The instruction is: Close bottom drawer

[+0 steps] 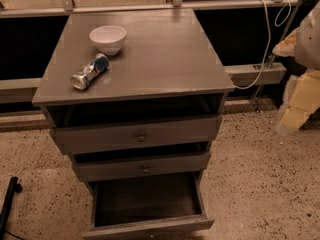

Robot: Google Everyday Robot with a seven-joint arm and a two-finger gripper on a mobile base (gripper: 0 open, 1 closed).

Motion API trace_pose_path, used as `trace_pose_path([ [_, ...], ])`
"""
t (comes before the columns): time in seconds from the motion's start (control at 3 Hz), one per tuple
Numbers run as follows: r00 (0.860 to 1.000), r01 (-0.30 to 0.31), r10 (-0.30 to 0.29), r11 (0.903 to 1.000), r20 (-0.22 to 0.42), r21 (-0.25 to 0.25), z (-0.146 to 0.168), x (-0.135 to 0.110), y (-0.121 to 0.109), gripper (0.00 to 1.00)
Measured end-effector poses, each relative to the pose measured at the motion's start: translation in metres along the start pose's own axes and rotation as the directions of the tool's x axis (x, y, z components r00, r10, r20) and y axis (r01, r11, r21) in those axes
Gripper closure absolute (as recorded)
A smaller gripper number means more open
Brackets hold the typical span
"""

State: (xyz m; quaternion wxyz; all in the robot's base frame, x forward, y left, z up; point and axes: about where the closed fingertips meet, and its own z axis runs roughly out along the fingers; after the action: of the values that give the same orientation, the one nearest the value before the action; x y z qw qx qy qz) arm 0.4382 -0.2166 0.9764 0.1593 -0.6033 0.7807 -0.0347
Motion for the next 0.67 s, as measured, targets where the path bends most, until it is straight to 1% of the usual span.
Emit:
trace_pose_path([
  [0.33, 1.000, 0.004, -0.004, 1.0000, 0.012, 0.005, 0.002, -0.001, 0.000, 0.00],
  [0.67, 0.991, 0.019, -0.016, 0.9996, 0.133, -0.023, 0.055, 0.005, 0.016, 0.00],
])
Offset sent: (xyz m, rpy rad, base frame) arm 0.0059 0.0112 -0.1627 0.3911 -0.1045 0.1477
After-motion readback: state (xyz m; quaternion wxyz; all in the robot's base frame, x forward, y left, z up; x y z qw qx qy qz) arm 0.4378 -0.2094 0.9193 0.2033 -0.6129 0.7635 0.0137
